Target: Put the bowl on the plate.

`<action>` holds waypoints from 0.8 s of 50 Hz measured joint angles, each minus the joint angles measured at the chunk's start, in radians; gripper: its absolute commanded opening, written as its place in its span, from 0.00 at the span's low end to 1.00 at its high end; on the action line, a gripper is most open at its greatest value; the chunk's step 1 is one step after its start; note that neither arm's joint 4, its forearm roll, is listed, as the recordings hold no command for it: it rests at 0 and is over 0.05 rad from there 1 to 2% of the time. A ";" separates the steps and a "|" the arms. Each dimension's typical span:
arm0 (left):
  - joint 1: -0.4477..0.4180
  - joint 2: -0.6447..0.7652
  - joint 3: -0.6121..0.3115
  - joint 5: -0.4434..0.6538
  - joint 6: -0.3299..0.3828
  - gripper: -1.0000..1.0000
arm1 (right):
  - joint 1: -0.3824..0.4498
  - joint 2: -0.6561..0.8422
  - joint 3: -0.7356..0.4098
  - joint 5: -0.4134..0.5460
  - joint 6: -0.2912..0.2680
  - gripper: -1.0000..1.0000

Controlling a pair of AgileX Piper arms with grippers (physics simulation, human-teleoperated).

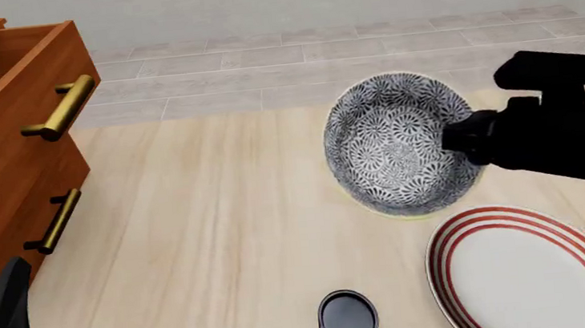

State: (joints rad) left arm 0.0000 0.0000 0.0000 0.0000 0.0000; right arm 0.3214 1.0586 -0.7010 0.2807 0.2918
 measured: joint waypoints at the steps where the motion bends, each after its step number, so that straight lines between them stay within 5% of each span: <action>1: 0.000 0.000 0.000 0.000 0.000 1.00 | -0.005 -0.009 0.005 0.006 0.000 0.00; 40: 0.000 0.000 0.000 0.000 0.000 1.00 | -0.206 -0.416 0.182 0.345 0.000 0.00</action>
State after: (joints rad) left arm 0.0000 0.0000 0.0000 0.0000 0.0000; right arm 0.1157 0.6427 -0.5187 0.6259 0.2916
